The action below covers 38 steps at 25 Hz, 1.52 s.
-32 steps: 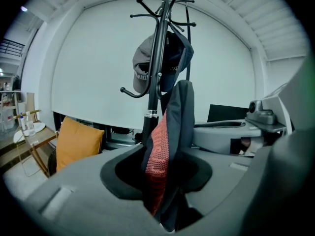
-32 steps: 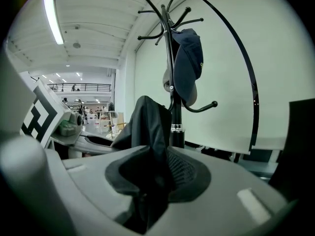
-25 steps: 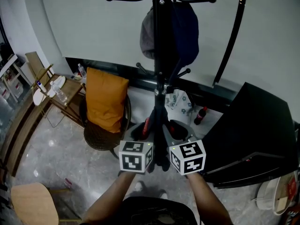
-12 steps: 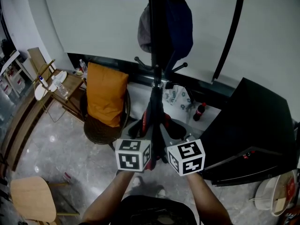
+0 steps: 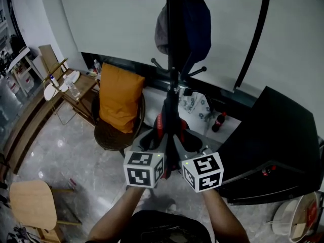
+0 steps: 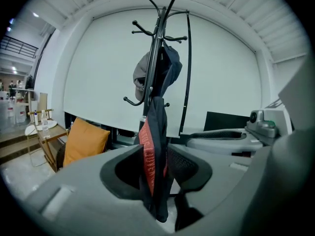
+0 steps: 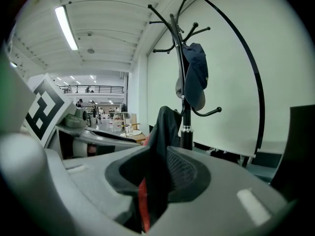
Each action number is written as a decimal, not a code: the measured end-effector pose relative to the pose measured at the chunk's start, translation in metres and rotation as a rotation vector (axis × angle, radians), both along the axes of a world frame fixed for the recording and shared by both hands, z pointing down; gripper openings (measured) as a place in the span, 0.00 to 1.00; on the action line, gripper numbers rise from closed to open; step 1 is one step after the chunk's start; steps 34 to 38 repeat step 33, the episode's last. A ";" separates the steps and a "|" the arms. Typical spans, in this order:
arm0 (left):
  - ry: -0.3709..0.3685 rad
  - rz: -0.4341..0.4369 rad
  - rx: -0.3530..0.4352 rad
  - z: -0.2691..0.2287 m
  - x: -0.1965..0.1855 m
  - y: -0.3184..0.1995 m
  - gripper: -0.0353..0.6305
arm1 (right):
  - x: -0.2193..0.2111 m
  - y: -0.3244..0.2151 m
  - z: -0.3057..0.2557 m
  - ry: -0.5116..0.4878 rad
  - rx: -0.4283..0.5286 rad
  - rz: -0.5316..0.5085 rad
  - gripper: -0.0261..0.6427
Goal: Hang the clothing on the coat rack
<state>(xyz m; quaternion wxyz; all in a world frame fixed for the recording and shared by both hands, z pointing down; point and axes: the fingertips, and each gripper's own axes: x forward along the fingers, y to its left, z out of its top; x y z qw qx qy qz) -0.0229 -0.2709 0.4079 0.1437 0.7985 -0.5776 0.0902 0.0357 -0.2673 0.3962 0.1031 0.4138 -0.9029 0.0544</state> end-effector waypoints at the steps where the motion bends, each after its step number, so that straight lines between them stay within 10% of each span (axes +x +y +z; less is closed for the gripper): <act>1: 0.006 -0.005 0.002 -0.002 0.000 0.002 0.24 | -0.001 0.002 -0.002 -0.003 0.005 -0.008 0.18; 38: -0.072 -0.025 0.020 -0.007 0.008 0.020 0.18 | 0.002 0.018 0.000 0.023 0.006 -0.095 0.12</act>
